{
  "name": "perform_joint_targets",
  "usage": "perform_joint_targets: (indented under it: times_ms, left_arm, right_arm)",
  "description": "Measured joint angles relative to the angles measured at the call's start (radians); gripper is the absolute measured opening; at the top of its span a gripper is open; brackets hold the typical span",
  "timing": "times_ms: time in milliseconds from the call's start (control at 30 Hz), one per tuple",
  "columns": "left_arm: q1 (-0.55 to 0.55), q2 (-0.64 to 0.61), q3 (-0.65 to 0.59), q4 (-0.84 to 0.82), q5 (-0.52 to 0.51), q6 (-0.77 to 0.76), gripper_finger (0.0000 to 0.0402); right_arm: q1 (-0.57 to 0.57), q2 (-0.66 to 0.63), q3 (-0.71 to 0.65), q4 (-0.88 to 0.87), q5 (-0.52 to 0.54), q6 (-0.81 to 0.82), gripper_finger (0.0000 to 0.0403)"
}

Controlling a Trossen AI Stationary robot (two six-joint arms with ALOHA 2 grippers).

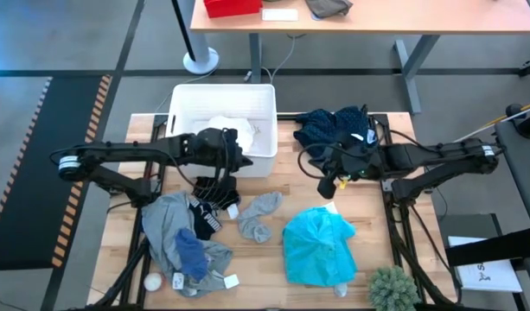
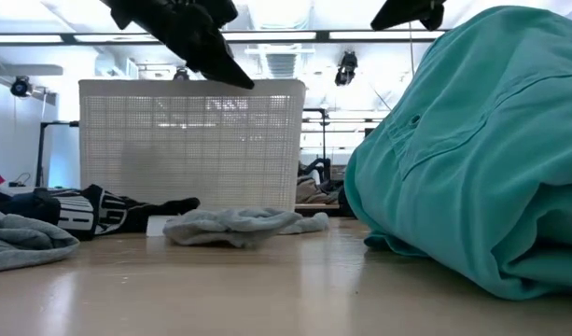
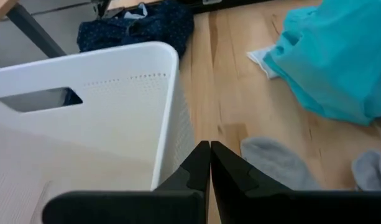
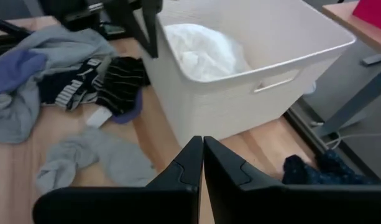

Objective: Sort clothes
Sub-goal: Move the light blue shorts to the top right of the table

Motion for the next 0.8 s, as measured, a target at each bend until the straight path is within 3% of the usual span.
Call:
perform_joint_targets:
  times_ms: [300, 667, 800]
  left_arm:
    - [-0.001, -0.191, -0.033, 0.014, -0.015, -0.042, 0.0000]
    - [-0.019, -0.419, -0.353, 0.431, 0.047, -0.202, 0.0000]
    - [-0.033, -0.461, -0.416, 0.522, 0.049, -0.230, 0.0000]
  right_arm:
    - [0.113, -0.002, 0.078, -0.191, -0.046, 0.102, 0.0000]
    - [0.299, 0.118, 0.244, -0.358, -0.077, 0.211, 0.0000]
    - [0.325, 0.190, 0.279, -0.381, -0.079, 0.259, 0.0000]
